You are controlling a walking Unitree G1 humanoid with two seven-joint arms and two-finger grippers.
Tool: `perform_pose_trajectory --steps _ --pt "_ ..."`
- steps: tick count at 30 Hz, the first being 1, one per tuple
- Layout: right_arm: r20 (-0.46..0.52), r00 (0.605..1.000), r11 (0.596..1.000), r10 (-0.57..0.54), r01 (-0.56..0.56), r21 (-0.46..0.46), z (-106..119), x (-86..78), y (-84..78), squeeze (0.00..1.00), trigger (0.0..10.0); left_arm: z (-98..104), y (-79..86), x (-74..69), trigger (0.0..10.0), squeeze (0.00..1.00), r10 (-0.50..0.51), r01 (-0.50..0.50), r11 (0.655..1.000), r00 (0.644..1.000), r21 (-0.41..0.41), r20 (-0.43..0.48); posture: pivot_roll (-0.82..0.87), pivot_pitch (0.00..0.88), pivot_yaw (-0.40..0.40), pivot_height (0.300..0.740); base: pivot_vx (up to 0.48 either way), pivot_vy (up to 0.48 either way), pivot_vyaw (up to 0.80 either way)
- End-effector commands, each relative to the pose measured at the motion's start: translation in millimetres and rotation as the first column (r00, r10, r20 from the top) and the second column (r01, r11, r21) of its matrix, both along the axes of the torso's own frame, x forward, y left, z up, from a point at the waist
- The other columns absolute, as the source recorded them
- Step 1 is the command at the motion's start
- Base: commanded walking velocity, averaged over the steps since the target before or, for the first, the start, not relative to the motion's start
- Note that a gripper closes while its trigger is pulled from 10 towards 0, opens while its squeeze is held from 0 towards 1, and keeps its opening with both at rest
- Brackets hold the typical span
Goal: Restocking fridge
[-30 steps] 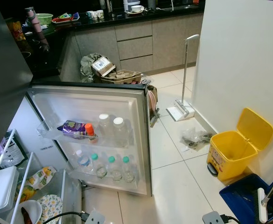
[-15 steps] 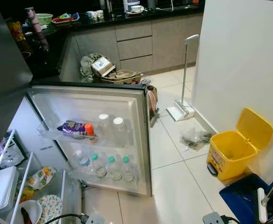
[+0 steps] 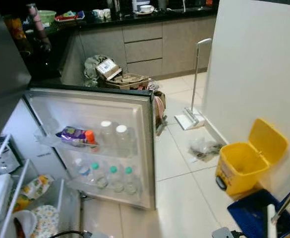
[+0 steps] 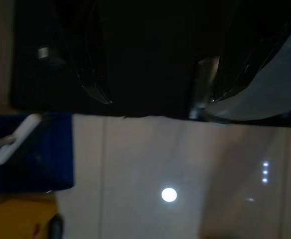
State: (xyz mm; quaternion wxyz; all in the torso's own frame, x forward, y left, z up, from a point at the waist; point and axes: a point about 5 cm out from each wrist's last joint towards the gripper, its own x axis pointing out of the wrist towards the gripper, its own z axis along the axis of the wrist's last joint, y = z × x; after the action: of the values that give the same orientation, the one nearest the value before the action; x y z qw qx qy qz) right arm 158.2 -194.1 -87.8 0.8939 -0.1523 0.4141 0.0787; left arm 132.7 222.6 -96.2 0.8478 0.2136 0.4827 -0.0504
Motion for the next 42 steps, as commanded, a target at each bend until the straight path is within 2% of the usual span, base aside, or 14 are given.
perform_pose_trajectory --steps 1,13,26,35,42 --pt "-0.019 1.000 1.000 -0.012 0.012 0.004 -2.1 -3.4 1.2 0.00 10.0 0.0 4.2 -2.2 10.0 0.00 0.009 -0.009 1.000 1.000 0.012 -0.008 -0.15 0.000 0.023 0.740 0.000 -0.409 0.00" --pt "-0.034 0.999 1.000 -0.013 0.013 0.002 -4.7 -11.1 -0.3 0.00 10.0 1.3 0.9 2.8 10.0 0.00 0.009 -0.009 1.000 1.000 0.014 0.018 -0.15 0.000 0.023 0.740 0.000 -0.348 0.00" --pt "-0.052 0.998 1.000 -0.019 0.018 -0.005 -5.7 -13.4 -3.5 0.00 10.0 1.6 -1.7 5.2 10.0 0.00 0.040 -0.040 0.999 0.999 -0.013 0.029 -0.15 0.000 0.022 0.740 0.000 0.000 0.00" --pt "-0.066 0.998 1.000 -0.020 0.019 -0.008 -7.0 -16.1 -3.8 0.00 10.0 2.6 -2.2 7.1 10.0 0.00 0.024 -0.024 1.000 0.999 -0.003 0.046 -0.15 0.000 0.022 0.740 0.000 0.000 0.00" --pt "-0.074 0.997 1.000 -0.020 0.019 -0.012 -7.6 -16.9 -3.6 0.00 10.0 3.1 -1.3 7.7 10.0 0.00 0.016 -0.017 1.000 0.999 0.006 0.050 -0.15 0.000 0.021 0.740 0.425 0.000 0.00"
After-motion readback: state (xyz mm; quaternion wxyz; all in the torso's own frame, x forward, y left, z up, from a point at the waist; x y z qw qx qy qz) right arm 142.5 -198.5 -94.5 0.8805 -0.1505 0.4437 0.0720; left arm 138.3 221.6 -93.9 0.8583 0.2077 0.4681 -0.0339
